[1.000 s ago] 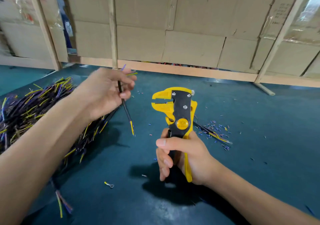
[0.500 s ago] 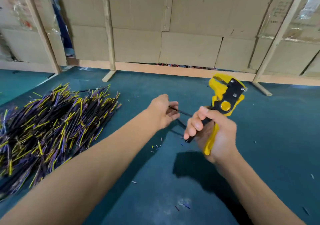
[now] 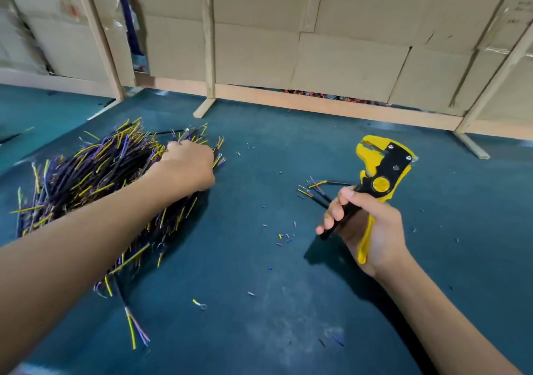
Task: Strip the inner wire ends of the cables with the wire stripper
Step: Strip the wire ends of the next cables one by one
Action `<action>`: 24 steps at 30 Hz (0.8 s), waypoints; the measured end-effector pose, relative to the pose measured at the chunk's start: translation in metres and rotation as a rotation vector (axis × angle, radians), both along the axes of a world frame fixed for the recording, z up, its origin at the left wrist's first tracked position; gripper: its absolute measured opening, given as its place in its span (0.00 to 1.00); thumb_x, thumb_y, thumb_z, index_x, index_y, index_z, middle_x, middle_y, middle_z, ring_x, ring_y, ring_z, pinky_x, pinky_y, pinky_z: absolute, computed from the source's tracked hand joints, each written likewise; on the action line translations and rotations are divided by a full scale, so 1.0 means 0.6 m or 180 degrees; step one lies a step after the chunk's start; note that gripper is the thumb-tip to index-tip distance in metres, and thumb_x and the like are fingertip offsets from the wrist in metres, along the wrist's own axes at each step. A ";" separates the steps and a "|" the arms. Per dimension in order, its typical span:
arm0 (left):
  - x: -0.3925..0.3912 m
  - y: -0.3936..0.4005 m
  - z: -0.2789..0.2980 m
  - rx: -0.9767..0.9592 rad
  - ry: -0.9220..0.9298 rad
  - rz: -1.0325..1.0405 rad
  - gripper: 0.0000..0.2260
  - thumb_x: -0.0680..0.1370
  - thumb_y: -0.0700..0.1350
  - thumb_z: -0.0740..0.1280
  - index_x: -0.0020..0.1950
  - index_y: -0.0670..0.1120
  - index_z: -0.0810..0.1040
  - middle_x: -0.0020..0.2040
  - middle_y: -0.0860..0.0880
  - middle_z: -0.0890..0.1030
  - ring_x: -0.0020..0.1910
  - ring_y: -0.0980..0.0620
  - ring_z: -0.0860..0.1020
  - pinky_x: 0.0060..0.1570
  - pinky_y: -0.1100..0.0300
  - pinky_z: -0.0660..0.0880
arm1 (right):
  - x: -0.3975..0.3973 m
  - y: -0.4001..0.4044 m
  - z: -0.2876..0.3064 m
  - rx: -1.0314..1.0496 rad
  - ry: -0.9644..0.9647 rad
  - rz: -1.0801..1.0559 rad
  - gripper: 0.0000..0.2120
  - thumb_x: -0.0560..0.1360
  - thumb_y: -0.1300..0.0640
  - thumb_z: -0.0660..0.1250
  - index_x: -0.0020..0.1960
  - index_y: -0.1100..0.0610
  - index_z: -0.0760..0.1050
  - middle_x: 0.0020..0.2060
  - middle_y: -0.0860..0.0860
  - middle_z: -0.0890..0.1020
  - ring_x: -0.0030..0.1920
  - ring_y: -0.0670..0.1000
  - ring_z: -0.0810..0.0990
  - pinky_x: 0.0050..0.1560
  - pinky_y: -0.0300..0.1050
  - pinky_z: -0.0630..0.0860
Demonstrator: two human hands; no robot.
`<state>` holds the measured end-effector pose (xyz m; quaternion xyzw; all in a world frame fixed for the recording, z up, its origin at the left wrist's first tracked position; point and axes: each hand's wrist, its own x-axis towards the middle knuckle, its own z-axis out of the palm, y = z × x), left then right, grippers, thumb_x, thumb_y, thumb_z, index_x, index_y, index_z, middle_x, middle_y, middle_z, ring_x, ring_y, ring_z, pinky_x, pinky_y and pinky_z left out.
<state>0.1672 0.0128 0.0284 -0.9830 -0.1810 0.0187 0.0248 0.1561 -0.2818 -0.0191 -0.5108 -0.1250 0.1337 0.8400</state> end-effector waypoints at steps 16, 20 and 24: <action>0.018 -0.010 0.036 -0.1499 -0.0462 0.0106 0.08 0.77 0.44 0.68 0.49 0.41 0.82 0.45 0.41 0.84 0.45 0.41 0.84 0.46 0.52 0.82 | -0.001 -0.003 0.003 0.0210 0.0232 0.0120 0.06 0.72 0.58 0.66 0.40 0.60 0.71 0.32 0.58 0.71 0.32 0.59 0.74 0.39 0.58 0.79; -0.013 -0.028 0.029 -0.1673 -0.0550 0.0062 0.11 0.78 0.45 0.66 0.49 0.37 0.81 0.35 0.42 0.81 0.37 0.42 0.82 0.41 0.58 0.78 | 0.001 -0.003 -0.001 0.0198 0.0240 0.0196 0.06 0.72 0.58 0.65 0.41 0.60 0.72 0.33 0.58 0.72 0.33 0.60 0.74 0.40 0.59 0.80; -0.030 -0.048 0.020 -0.3662 -0.0898 0.0013 0.08 0.81 0.44 0.67 0.48 0.41 0.80 0.37 0.47 0.83 0.33 0.52 0.81 0.31 0.61 0.77 | -0.003 -0.002 0.002 0.0215 0.0252 0.0220 0.06 0.72 0.58 0.66 0.42 0.61 0.73 0.34 0.59 0.74 0.35 0.60 0.75 0.41 0.60 0.80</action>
